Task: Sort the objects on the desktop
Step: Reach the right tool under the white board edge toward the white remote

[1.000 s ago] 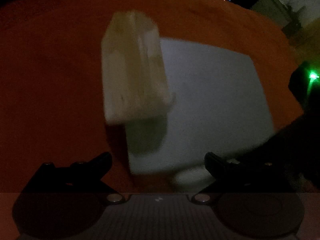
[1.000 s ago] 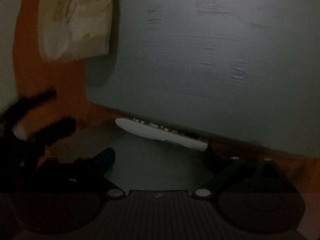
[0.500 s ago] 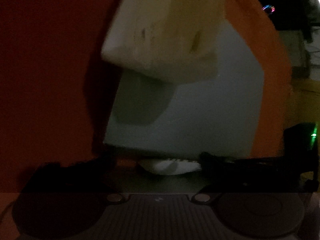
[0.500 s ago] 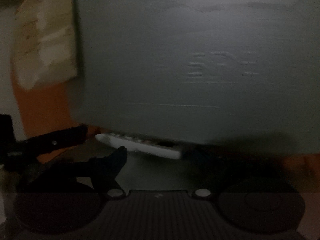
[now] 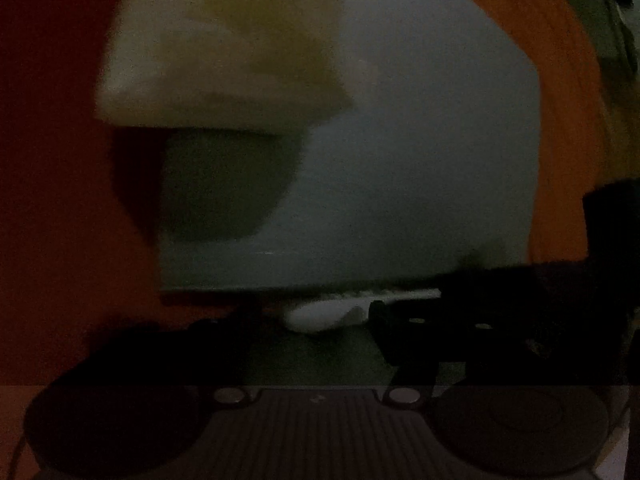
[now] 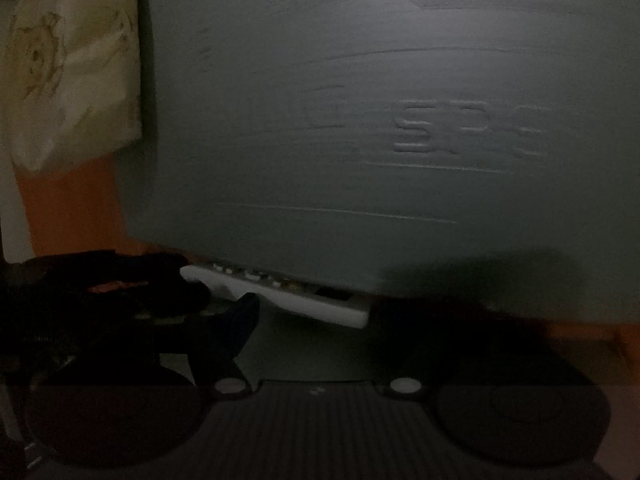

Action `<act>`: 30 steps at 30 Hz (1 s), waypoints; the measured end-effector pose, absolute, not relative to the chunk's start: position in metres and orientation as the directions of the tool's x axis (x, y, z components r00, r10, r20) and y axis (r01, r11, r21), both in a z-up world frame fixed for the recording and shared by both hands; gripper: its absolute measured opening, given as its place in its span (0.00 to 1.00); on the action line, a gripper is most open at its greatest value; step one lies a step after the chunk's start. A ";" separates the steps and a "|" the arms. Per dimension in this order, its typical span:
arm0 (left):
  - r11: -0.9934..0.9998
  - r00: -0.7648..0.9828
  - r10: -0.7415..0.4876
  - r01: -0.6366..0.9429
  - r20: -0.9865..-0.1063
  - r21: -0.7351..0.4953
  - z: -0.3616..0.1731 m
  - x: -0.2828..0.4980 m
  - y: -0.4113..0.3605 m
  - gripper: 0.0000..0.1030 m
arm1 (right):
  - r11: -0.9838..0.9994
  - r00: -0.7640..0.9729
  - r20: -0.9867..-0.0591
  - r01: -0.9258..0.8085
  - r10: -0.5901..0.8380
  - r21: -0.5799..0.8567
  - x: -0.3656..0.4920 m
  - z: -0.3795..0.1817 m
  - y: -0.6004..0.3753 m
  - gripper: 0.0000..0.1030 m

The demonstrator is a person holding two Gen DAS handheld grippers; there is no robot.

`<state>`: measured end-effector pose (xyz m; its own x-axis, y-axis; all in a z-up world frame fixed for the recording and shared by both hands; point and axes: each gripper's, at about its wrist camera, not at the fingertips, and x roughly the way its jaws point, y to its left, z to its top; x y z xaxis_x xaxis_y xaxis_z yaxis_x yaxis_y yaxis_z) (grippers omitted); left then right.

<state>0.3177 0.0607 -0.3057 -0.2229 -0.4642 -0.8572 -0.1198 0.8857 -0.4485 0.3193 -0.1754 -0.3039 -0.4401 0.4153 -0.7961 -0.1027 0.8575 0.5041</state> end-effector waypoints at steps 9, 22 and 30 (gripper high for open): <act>0.877 -0.185 -0.479 -0.149 -0.858 -0.457 -0.300 0.313 0.053 0.64 | 0.851 -0.413 -0.796 -0.085 0.443 0.518 0.323 -0.297 -0.188 0.69; 0.890 -0.118 -0.453 -0.118 -0.884 -0.441 -0.288 0.300 0.064 0.55 | 0.804 -0.301 -0.804 -0.159 0.513 0.573 0.316 -0.246 -0.211 0.62; 0.902 -0.089 -0.426 -0.117 -0.901 -0.415 -0.282 0.295 0.083 0.64 | 0.812 -0.282 -0.821 -0.182 0.496 0.554 0.318 -0.244 -0.216 0.63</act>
